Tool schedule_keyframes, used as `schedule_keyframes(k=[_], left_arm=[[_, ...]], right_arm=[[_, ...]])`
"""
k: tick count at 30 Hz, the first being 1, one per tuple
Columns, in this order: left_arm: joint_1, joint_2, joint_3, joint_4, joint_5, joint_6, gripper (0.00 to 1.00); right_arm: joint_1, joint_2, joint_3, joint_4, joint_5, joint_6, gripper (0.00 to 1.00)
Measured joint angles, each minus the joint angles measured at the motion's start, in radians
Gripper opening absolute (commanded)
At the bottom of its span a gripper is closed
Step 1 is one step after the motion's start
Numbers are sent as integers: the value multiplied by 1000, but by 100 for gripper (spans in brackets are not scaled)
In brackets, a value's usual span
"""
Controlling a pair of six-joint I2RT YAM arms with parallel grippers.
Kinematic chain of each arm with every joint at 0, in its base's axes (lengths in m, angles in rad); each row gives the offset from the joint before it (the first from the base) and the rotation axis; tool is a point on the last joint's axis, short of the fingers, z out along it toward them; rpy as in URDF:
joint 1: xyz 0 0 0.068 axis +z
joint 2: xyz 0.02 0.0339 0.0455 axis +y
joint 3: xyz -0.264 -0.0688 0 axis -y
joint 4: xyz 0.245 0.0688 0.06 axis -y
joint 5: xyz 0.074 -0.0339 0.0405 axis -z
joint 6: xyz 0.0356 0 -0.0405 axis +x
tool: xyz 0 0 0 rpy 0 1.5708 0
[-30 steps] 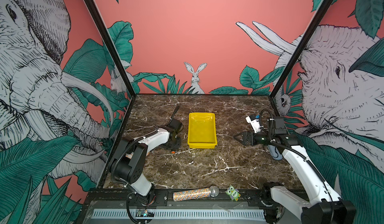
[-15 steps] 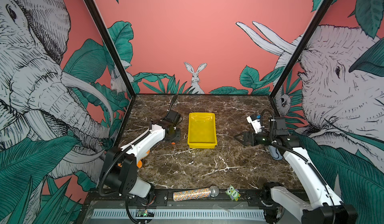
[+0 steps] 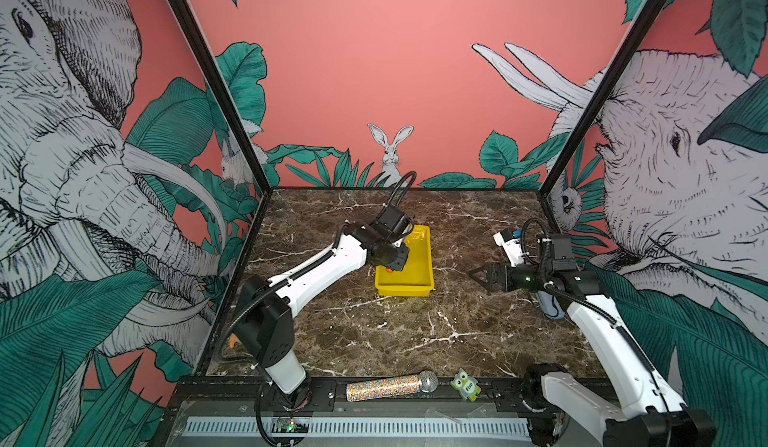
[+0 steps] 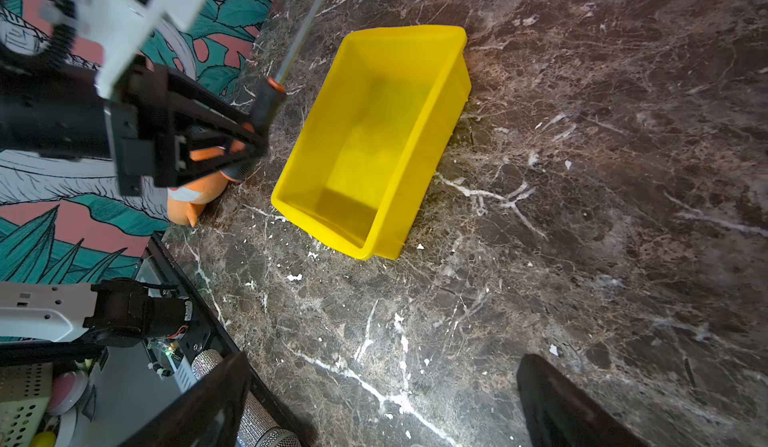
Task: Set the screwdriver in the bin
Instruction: 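Lift the screwdriver with the left gripper and carry it over the yellow bin, then lower the screwdriver into the bin and open the left gripper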
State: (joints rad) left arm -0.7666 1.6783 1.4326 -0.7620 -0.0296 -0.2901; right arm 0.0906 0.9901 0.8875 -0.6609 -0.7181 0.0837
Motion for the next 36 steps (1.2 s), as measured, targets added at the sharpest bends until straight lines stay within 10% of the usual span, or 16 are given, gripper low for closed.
schedule_keyframes(k=[36], left_arm=[[-7, 306, 27, 76, -87, 37, 0]], right_arm=[[0, -14, 0, -3, 9, -6, 100]])
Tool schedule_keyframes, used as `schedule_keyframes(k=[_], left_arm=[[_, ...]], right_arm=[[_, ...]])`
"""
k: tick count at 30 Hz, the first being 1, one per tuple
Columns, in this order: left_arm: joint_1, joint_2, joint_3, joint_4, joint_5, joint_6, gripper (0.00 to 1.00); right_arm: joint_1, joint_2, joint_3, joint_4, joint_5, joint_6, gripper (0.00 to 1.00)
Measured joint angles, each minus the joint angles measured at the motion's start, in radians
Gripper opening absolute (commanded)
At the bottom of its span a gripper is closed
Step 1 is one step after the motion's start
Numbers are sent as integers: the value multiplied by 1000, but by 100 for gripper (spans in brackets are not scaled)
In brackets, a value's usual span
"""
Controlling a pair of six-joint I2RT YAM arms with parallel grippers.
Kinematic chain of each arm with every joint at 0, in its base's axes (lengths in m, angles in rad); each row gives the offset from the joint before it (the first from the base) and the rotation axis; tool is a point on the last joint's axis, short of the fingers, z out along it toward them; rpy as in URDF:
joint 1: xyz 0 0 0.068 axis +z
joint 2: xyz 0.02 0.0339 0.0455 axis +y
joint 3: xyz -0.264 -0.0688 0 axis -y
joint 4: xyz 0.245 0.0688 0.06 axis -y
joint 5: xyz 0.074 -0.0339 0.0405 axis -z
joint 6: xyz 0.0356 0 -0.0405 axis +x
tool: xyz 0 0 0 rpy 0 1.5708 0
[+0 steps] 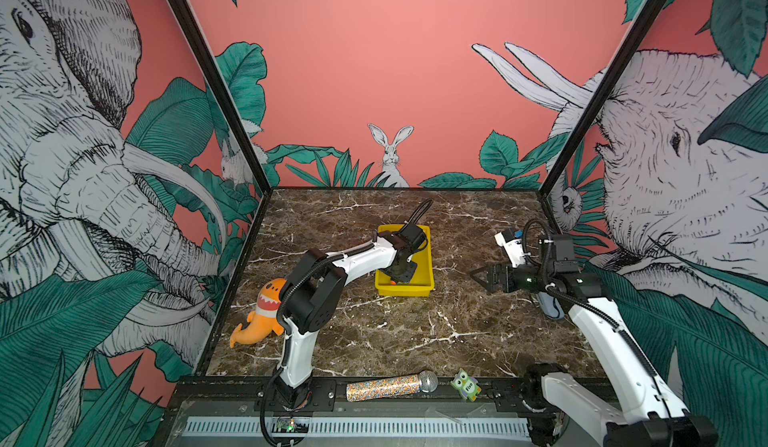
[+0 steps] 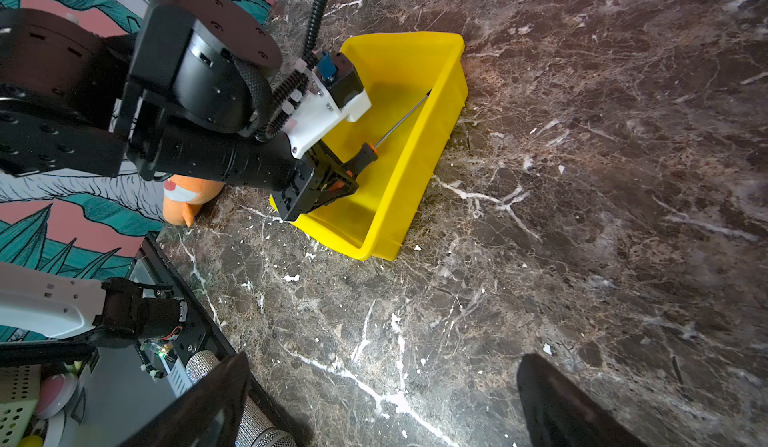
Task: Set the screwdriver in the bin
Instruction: 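Lower the screwdriver into the bin and open the left gripper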
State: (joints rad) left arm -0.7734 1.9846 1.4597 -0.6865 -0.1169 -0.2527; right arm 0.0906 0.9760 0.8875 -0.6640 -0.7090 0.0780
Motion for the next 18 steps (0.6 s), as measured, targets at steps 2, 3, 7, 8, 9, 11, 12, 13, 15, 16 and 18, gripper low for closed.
schedule_keyframes(k=[2, 3, 7, 8, 9, 11, 12, 13, 15, 16, 18], left_arm=[[4, 5, 0, 0, 2, -7, 0], [7, 7, 0, 0, 4, -10, 0], [18, 14, 0, 0, 6, -16, 4], [18, 15, 0, 0, 8, -17, 5], [21, 16, 0, 0, 9, -18, 6], [24, 18, 0, 1, 13, -18, 7], [25, 18, 0, 1, 14, -19, 8], [27, 18, 0, 1, 16, -20, 9], [28, 18, 0, 1, 23, -20, 11], [28, 18, 0, 1, 26, -21, 12], [29, 20, 0, 2, 28, -21, 15]], right_arm=[[0, 2, 0, 0, 1, 0, 100], [0, 3, 0, 0, 1, 0, 100], [0, 5, 0, 0, 3, 0, 99], [0, 5, 0, 0, 3, 0, 100], [0, 5, 0, 0, 4, 0, 100], [0, 5, 0, 0, 4, 0, 100], [0, 6, 0, 0, 4, 0, 99], [0, 6, 0, 0, 5, 0, 100], [0, 6, 0, 0, 6, 0, 100], [0, 6, 0, 0, 7, 0, 99], [0, 6, 0, 0, 8, 0, 100]])
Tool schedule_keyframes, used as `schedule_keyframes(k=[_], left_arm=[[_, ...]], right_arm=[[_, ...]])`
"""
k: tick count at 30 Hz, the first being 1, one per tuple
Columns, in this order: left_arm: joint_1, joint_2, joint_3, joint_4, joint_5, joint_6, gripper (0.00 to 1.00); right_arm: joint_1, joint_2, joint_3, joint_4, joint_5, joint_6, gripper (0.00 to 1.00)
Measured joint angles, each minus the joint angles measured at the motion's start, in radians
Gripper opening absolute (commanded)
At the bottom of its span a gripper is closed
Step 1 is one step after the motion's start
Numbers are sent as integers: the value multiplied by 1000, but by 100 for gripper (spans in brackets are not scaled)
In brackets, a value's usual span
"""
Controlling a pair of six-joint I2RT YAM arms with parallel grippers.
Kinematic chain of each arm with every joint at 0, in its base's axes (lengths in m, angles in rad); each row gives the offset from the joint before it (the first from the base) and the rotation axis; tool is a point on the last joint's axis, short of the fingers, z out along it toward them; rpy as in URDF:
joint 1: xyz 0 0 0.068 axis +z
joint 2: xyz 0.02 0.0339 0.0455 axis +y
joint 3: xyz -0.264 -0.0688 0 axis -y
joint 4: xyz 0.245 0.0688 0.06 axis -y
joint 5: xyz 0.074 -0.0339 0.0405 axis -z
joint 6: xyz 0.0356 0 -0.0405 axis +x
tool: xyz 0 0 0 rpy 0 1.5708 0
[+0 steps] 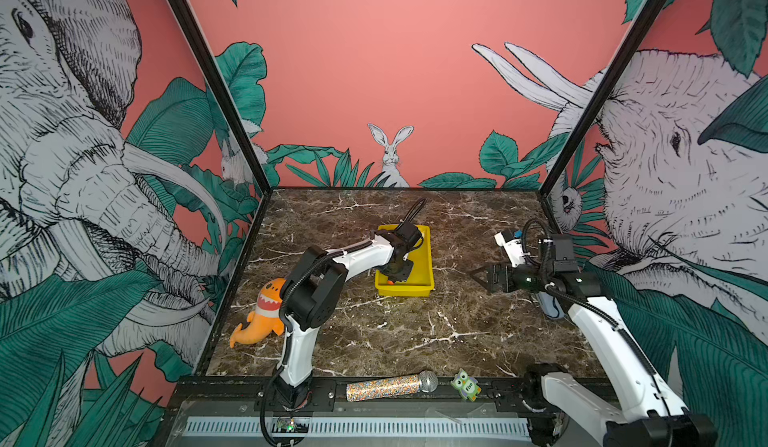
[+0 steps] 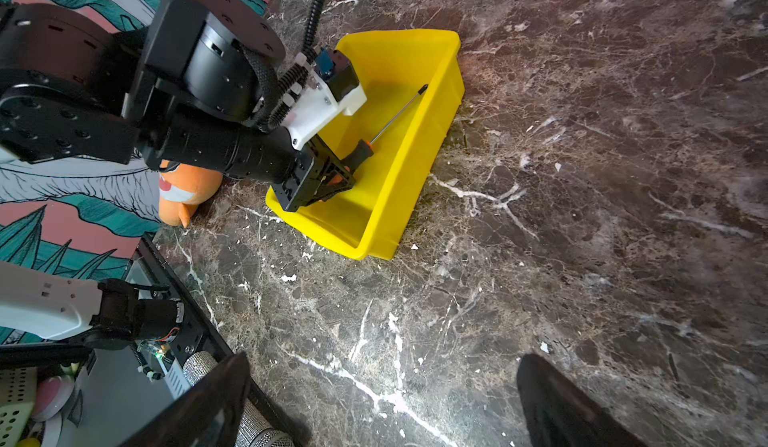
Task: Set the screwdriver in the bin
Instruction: 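Lower the screwdriver into the bin and open the left gripper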
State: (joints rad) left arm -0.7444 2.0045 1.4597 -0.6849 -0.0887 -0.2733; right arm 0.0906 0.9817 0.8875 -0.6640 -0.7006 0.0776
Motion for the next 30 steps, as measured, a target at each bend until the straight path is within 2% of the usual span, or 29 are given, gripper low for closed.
schedule_keyframes(k=[4, 12, 20, 30], left_arm=[[0, 7, 0, 1, 7, -1, 24], [0, 13, 0, 6, 24, -4, 31], [0, 13, 0, 16, 40, -14, 43], [0, 11, 26, 18, 55, -18, 49]], right_arm=[[0, 0, 0, 0, 4, 0, 99], [0, 0, 0, 0, 6, 0, 100], [0, 0, 0, 0, 9, 0, 100], [0, 0, 0, -2, 10, 0, 99]])
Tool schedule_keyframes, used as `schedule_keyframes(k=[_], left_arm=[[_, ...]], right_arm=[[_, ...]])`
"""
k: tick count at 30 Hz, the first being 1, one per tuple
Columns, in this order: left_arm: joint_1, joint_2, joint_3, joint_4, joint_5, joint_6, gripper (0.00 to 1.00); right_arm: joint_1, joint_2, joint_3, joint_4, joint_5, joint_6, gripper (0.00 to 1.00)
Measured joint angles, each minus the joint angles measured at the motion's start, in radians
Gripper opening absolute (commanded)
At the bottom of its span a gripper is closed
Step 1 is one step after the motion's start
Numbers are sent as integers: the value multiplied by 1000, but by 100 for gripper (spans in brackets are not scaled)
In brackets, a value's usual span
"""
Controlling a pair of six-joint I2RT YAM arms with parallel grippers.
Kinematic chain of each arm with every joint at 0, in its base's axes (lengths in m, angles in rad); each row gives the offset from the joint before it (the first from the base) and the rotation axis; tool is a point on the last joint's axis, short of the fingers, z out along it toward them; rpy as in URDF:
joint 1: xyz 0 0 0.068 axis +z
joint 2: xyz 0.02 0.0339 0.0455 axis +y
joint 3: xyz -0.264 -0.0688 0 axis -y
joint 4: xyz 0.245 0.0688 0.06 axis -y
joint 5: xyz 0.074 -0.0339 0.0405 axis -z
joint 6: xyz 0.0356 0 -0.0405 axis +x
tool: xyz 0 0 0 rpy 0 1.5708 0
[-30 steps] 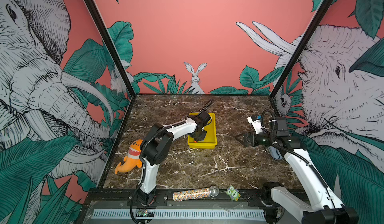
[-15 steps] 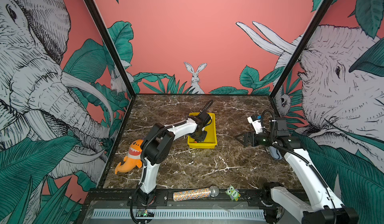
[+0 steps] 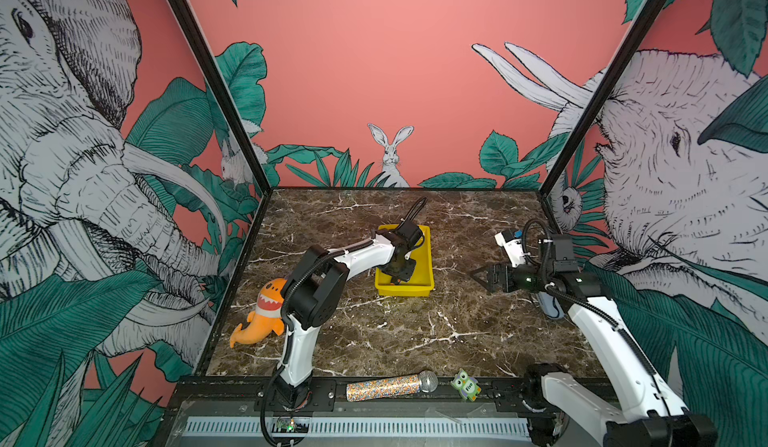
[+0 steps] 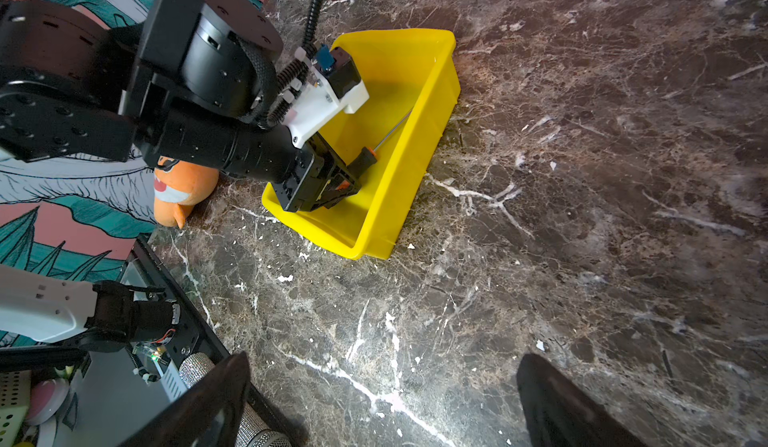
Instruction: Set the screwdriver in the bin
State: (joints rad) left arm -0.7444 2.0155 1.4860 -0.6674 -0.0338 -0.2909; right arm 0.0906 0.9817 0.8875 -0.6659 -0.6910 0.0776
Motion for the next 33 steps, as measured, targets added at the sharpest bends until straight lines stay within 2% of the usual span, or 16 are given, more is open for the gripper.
schedule_keyframes(k=[5, 10, 13, 17, 22, 28, 31, 33], left_arm=[[0, -24, 32, -17, 5, 1, 54], [0, -85, 84, -35, 8, 11, 66], [0, -137, 114, -48, 4, 23, 78], [3, -207, 148, -72, -12, 45, 99], [32, -284, 162, -97, -22, 73, 99], [182, -405, 119, -90, -21, 95, 99], [248, -465, 85, -86, -70, 129, 100], [258, -511, 48, -66, -122, 167, 100]], right_arm=[[0, 0, 0, 0, 0, 0, 100], [0, 0, 0, -1, 0, 0, 100], [0, 0, 0, -1, 0, 0, 100], [0, 0, 0, -2, 0, 0, 100], [0, -3, 0, -3, 0, 1, 100], [-7, -16, 0, 28, 10, 34, 99], [-9, -16, 6, 35, 72, 66, 100], [-10, -20, 17, 35, 166, 94, 100]])
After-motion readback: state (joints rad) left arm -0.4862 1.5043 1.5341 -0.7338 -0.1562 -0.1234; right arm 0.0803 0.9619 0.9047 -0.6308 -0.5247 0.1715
